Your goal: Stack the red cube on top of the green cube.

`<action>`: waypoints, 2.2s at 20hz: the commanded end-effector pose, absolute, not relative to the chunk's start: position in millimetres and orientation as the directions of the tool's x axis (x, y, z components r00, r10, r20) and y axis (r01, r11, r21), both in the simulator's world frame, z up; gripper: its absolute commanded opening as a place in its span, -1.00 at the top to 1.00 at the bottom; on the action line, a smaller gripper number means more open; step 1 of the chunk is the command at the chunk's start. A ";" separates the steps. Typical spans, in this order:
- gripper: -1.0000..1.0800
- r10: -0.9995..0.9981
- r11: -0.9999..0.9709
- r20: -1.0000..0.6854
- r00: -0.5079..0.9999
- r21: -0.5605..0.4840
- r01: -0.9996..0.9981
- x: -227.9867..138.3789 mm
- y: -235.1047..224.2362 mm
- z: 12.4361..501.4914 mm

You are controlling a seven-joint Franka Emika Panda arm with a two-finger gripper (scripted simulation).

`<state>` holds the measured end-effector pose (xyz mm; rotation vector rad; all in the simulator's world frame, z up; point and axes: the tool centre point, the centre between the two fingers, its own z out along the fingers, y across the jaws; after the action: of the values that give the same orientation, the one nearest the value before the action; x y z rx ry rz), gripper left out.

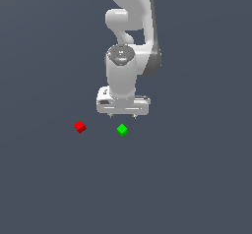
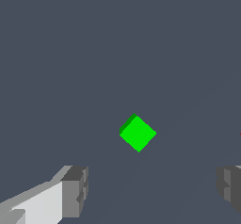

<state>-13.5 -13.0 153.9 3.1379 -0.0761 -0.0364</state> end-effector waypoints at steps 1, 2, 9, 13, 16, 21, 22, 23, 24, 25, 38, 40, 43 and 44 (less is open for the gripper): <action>-0.92 -0.048 -0.999 -0.023 0.999 0.003 -0.048 -13.5 -13.0 153.9; -0.92 -0.050 -0.999 -0.023 0.998 0.003 -0.050 -13.3 -13.5 153.7; -0.92 -0.156 -0.988 -0.019 0.988 0.005 -0.156 -5.7 -46.4 141.5; -0.92 -0.299 -0.954 -0.014 0.954 0.006 -0.299 -1.1 -92.6 125.0; -0.92 -0.431 -0.902 -0.009 0.902 0.006 -0.431 -3.2 -137.6 109.2; -0.92 -0.611 -0.792 -0.003 0.792 0.004 -0.611 -18.5 -202.2 85.8; -0.92 -0.636 -0.772 -0.002 0.772 0.003 -0.636 -22.1 -211.7 82.2; -0.92 -0.658 -0.753 -0.001 0.753 0.003 -0.658 -25.6 -219.9 79.1; -0.92 -0.676 -0.737 0.000 0.737 0.002 -0.676 -28.8 -226.8 76.4; -0.92 -0.690 -0.724 0.000 0.724 0.002 -0.690 -31.6 -232.4 74.1; -0.92 -0.712 -0.703 0.000 0.703 0.001 -0.712 -37.5 -240.5 47.0; -0.92 -0.713 -0.701 0.000 0.701 0.001 -0.713 -38.2 -240.8 35.6; -0.92 -0.715 -0.699 0.000 0.699 0.000 -0.715 -38.3 -241.1 24.4; -0.92 -0.715 -0.699 0.000 0.699 0.000 -0.715 -38.1 -241.1 22.2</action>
<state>-38.6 -240.9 26.6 2.8957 -1.2172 -0.0028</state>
